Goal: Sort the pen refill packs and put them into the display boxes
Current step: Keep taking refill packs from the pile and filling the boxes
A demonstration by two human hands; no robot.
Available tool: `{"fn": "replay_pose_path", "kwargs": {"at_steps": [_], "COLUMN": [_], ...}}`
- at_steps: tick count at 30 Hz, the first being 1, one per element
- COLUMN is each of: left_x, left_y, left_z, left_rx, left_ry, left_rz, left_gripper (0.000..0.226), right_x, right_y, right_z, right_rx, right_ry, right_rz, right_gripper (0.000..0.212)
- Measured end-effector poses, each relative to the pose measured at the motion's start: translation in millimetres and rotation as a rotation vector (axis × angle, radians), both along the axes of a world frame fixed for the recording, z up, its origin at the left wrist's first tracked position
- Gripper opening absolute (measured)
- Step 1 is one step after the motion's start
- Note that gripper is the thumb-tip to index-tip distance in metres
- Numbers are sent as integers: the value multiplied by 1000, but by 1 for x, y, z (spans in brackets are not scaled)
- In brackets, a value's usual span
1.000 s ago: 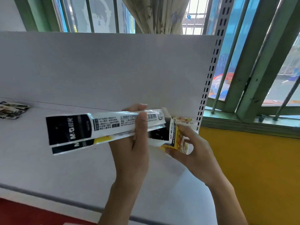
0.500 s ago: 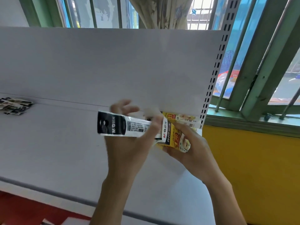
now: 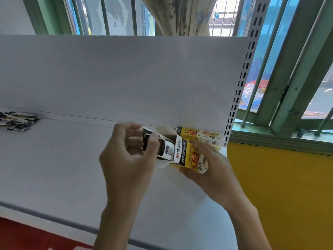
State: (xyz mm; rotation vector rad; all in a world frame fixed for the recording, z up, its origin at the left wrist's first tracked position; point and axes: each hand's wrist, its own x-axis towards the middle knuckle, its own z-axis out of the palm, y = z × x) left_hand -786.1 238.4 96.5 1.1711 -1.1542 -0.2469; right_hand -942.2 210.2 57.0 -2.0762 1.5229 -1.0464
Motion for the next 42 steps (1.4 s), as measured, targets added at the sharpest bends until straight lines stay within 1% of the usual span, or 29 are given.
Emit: {"fn": "replay_pose_path", "kwargs": {"at_steps": [2,5,7,8,10,11,12,14,16,19,20,22,24,25,27,29,30,31,32,34,35,36,38,40,42], "left_x": [3,1,0,1,1,0,-1,-3,-7,-7,-7,-7,-5,-5,-3,-4,-5,-6,-6,-7,-7,-5,-4,1,7], "left_y": [-3,-9,-9,-11,-10,-8,-7,-5,-2,-2,-3,-7,-11,-11,-12,-21,-25,-30,-33,-29,-26,-25,-27,-35,-38], "left_z": [-3,-9,-12,-15,-14,-13,-11,-10,-11,-15,-17,-21,-23,-23,-22,-24,-24,-21,-21,-24,-26,-28,-35,-46,-57], "left_rx": [2,83,144,162,194,184,152,81,49,47,61,105,163,208,321,435,487,544,566,546,539,526,434,397,388], "left_ry": [-126,-275,-328,-301,-106,4,59,39,30,24,-6,-81,-91,-73,-1,57,71,135,141,106,58,29,-47,-101,-149], "left_rz": [19,-67,-128,-163,-242,-248,-222,-154,-143,-148,-148,-135,-147,-178,-307,-451,-484,-482,-469,-503,-519,-501,-369,-234,-194], "left_gripper": [19,24,24,19,5,4,4,10,13,12,11,11,17,17,10,25,25,24,26,29,30,29,23,17,17], "right_x": [3,8,10,10,8,8,7,7,8,9,8,7,6,5,4,4,2,1,0,1,2,3,4,6,10], "right_y": [0,2,2,2,1,1,1,2,3,4,3,3,2,2,2,3,3,3,2,1,0,-1,-7,-15,-26], "right_z": [0,0,-1,-2,-3,-2,-2,-1,0,0,-1,-2,-4,-6,-6,-2,-3,-3,-3,-4,-4,-6,-9,-12,-15], "right_rx": [-16,-55,-67,-79,-80,-74,-72,-77,-87,-117,-130,-163,-180,-190,-227,-201,-172,-153,-147,-136,-127,-122,-112,-99,-84], "right_ry": [15,48,84,95,88,83,81,91,103,153,180,220,243,262,324,351,327,310,313,331,335,347,371,364,346], "right_rz": [7,9,-6,-16,-30,-35,-40,-51,-65,-73,-82,-104,-143,-168,-204,-193,-166,-154,-152,-160,-163,-165,-178,-201,-234], "right_gripper": [61,61,61,60,60,60,60,59,59,59,60,61,60,60,62,63,63,62,62,62,61,60,60,59,59]}}
